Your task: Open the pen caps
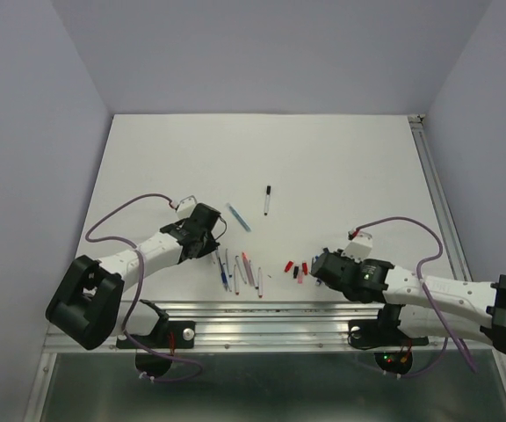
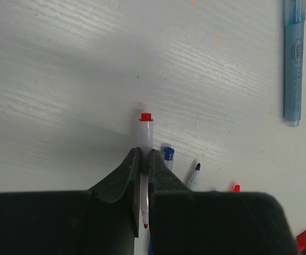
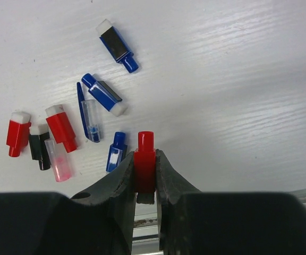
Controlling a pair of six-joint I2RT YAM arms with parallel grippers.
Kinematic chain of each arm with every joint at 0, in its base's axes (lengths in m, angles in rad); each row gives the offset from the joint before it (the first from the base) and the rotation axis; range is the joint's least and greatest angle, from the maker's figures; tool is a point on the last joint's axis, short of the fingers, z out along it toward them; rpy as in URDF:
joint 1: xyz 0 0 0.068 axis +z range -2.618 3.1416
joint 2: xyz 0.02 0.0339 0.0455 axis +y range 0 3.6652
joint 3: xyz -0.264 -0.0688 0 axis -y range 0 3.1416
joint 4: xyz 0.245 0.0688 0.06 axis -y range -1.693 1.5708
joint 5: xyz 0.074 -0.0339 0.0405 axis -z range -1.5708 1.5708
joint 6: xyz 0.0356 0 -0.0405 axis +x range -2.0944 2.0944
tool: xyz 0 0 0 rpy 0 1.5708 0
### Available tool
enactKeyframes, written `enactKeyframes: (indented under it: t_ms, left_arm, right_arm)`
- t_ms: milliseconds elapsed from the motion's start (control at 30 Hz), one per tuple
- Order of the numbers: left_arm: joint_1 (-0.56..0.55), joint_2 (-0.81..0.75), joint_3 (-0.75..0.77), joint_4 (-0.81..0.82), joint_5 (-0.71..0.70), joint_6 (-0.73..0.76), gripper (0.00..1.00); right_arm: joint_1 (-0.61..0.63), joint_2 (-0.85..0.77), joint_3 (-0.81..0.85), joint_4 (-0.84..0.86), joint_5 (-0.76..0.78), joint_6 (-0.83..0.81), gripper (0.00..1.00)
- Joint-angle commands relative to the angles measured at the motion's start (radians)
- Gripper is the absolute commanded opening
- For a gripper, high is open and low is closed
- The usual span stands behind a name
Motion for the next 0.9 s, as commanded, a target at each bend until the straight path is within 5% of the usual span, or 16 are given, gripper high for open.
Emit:
enactKeyframes:
  t_ms: [0, 100, 133, 333, 800, 867]
  left_arm:
    - [0.004, 0.021, 0.007, 0.028, -0.005, 0.018, 0.04]
    - [0.004, 0.047, 0.01, 0.034, -0.014, 0.013, 0.09]
    - [0.004, 0.056, 0.012, 0.037, -0.013, 0.013, 0.19]
    - [0.004, 0.055, 0.018, 0.046, -0.004, 0.015, 0.38]
    - [0.004, -0.013, 0.067, 0.03, -0.007, 0.026, 0.61]
    - [0.003, -0.008, 0.09, 0.025, -0.01, 0.029, 0.63]
  right_arm:
    - [-0.028, 0.031, 0.08, 0.078, -0.001, -0.088, 0.06]
    - [-0.046, 0.065, 0.063, 0.087, -0.003, -0.088, 0.07]
    - [-0.057, 0.073, 0.055, 0.096, -0.007, -0.088, 0.08]
    - [-0.066, 0.117, 0.048, 0.136, -0.021, -0.102, 0.12]
    - [-0.072, 0.147, 0.015, 0.159, -0.067, -0.078, 0.25]
    - [-0.071, 0.148, 0.017, 0.154, -0.067, -0.073, 0.34]
